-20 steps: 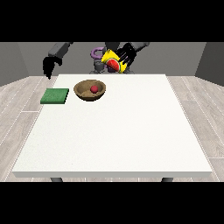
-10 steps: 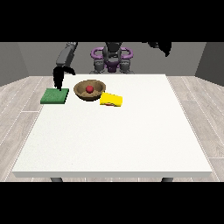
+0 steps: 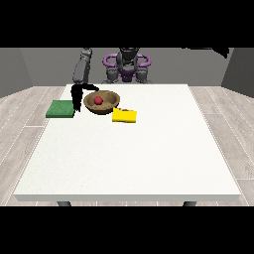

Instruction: Pick the cup and pour the ball into the bowl, then pick the bowl and place it on the pad

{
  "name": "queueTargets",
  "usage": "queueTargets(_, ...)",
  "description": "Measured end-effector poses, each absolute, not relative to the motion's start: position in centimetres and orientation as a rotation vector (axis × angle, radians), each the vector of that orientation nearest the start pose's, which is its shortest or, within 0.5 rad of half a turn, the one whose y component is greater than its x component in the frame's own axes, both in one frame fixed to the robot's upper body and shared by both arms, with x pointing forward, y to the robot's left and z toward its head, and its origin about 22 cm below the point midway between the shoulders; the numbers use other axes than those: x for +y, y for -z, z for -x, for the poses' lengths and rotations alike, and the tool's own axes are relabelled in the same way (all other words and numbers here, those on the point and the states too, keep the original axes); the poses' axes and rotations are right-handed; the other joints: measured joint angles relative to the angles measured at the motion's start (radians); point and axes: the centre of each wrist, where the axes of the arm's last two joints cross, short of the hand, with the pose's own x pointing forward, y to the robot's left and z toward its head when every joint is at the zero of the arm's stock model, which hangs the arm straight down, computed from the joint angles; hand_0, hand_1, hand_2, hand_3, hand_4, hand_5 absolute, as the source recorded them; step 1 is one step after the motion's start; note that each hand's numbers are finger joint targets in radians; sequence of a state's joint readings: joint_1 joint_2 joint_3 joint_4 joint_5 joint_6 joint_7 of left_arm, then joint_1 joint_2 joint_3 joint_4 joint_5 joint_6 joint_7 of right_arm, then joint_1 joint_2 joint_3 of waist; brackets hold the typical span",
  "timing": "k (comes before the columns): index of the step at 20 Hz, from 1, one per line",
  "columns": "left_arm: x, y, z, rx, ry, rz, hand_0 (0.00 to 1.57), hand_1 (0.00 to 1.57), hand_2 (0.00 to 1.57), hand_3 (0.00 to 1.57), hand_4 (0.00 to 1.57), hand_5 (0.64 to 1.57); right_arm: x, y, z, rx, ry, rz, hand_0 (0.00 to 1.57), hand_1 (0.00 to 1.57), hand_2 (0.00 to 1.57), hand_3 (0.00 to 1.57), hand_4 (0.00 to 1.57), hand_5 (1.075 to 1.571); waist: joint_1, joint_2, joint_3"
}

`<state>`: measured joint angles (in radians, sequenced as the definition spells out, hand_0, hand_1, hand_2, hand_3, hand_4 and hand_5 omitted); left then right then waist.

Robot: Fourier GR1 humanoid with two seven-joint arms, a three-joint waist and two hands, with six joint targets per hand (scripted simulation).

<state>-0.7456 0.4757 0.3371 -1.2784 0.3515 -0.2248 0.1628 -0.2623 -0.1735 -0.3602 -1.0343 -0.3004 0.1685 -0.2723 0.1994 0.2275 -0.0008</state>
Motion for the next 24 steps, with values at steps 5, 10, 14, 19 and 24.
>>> queueTargets(5, 37.4, -23.0, -36.0, -1.956, 0.07, 0.06, 0.0, 0.0, 0.0, 0.0, 0.24, 1.502, -32.5, 5.6, -30.0, -1.622, 0.324, -0.047, 0.0, 0.0, 0.0, 0.0, 0.0, 1.569, -0.02, 0.008, 0.0009)
queueTargets(10, 40.4, -23.5, -34.7, -1.984, 0.055, 0.045, 0.0, 0.0, 0.0, 0.0, 0.22, 1.491, -32.0, 6.3, -30.7, -1.653, 0.317, -0.046, 0.0, 0.0, 0.0, 0.0, 0.0, 1.571, -0.035, 0.022, -0.0083)
queueTargets(14, 41.7, -23.9, -34.2, -1.972, 0.035, 0.022, 0.0, 0.0, 0.0, 0.0, 0.25, 1.506, -30.1, 6.7, -31.4, -1.652, 0.328, -0.072, 0.0, 0.0, 0.0, 0.0, 0.32, 1.534, -0.052, 0.006, -0.0118)
queueTargets(19, 41.8, -24.9, -34.0, -2.006, 0.047, 0.044, 0.0, 0.0, 0.0, 0.0, 0.36, 1.536, -30.6, 7.2, -30.9, -1.66, 0.373, 0.013, 1.57, 1.57, 1.57, 1.57, 1.08, 1.445, -0.032, 0.026, -0.0307)
queueTargets(24, 42.3, -25.9, -33.6, -2.025, 0.05, 0.048, 0.0, 0.0, 0.0, 0.0, 0.62, 1.569, -31.4, 7.3, -30.2, -1.647, 0.364, 0.14, 1.57, 1.57, 1.57, 1.57, 1.08, 1.485, -0.006, 0.032, -0.0409)
